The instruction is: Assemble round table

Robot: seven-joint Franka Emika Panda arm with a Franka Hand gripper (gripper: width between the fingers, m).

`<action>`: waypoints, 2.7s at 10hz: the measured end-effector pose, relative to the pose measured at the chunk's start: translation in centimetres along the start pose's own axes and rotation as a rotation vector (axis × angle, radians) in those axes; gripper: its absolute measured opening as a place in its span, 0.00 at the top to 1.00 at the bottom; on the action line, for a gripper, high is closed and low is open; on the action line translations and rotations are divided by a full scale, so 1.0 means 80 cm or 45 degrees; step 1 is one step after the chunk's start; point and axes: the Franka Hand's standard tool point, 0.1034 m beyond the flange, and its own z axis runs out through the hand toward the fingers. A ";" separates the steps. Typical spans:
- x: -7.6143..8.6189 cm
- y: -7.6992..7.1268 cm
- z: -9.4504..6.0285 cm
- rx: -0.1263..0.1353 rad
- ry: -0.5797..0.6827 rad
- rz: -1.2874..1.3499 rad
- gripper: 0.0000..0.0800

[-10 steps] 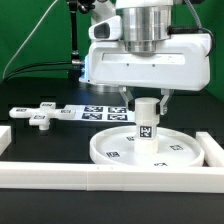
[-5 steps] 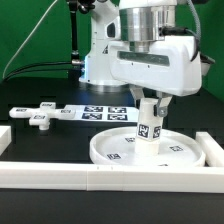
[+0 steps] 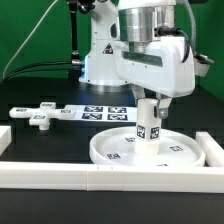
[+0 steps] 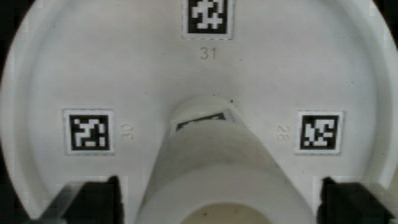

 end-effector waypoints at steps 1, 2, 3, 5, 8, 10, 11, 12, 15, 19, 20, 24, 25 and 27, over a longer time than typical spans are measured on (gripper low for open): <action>-0.002 -0.001 0.001 -0.020 -0.013 -0.081 0.22; -0.002 -0.003 0.000 -0.017 -0.013 -0.237 0.22; -0.002 -0.002 0.000 -0.013 -0.016 -0.379 0.19; -0.002 -0.002 0.001 -0.014 -0.016 -0.556 0.19; -0.001 -0.004 0.001 -0.033 0.002 -0.949 0.19; -0.001 -0.008 0.000 -0.060 0.038 -1.274 0.19; 0.000 -0.007 0.000 -0.068 0.038 -1.397 0.19; 0.004 -0.005 0.000 -0.073 0.036 -1.467 0.19; 0.005 -0.005 0.001 -0.080 0.029 -1.726 0.19; 0.000 -0.006 0.002 -0.141 0.025 -2.244 0.19; 0.000 -0.006 0.002 -0.152 0.019 -2.392 0.19; -0.004 -0.009 0.002 -0.188 0.011 -2.754 0.19; -0.004 -0.009 0.002 -0.190 0.008 -2.794 0.19; -0.004 -0.009 0.002 -0.215 -0.003 -2.974 0.19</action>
Offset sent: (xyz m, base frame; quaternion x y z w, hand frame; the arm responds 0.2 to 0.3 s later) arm 0.0000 0.0000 0.0000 0.0000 0.0000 -0.1938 0.9810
